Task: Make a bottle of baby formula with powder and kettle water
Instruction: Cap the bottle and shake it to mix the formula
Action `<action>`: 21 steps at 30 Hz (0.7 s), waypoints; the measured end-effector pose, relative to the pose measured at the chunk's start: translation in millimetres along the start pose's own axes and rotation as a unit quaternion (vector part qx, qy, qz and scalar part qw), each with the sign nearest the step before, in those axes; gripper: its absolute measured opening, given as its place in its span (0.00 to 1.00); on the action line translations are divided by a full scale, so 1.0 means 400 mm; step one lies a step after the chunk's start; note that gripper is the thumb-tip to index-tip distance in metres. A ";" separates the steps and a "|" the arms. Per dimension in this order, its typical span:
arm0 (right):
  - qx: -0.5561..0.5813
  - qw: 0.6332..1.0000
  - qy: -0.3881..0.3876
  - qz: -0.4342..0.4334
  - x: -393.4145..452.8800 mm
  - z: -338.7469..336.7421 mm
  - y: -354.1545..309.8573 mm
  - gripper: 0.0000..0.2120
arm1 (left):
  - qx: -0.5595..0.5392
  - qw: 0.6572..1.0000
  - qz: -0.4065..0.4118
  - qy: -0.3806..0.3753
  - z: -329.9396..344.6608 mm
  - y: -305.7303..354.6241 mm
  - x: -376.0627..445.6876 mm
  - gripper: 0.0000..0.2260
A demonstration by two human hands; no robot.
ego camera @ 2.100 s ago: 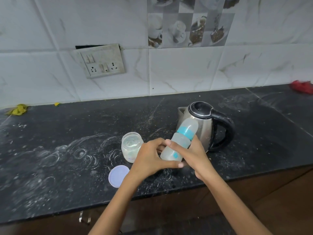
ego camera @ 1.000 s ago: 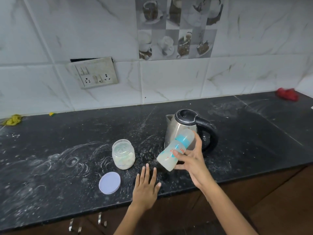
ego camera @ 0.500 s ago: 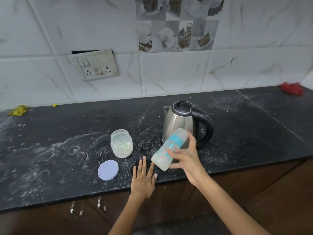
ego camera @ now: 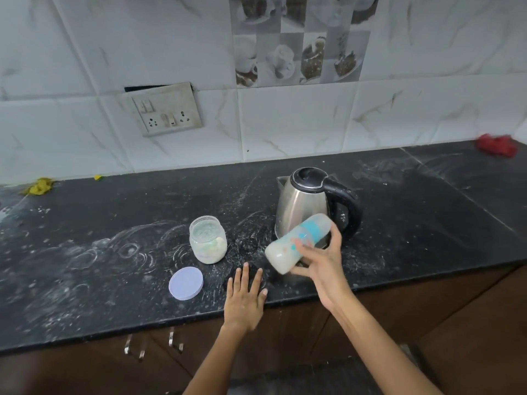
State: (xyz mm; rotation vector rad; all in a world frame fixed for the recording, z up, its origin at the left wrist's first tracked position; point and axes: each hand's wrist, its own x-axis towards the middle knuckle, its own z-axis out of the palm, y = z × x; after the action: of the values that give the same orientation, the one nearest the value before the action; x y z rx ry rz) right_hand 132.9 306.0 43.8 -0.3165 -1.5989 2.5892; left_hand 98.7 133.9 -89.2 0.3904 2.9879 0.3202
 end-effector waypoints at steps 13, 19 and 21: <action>-0.095 0.994 -0.042 0.028 -0.011 -0.003 0.015 0.42 | -0.004 1.000 0.020 0.005 -0.004 0.004 0.002 0.35; -0.114 0.993 -0.036 0.024 -0.004 -0.012 0.009 0.44 | 0.019 1.000 -0.001 -0.019 0.006 0.003 0.006 0.31; -0.080 0.997 -0.010 0.009 0.002 -0.014 0.014 0.44 | 0.017 1.000 0.004 -0.008 0.009 -0.001 0.008 0.32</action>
State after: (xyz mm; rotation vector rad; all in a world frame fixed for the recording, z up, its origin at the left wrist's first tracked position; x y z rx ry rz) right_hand 133.4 308.4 36.1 -0.3183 -1.8217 2.4892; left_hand 96.0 135.0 -93.0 0.4053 2.9800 0.2647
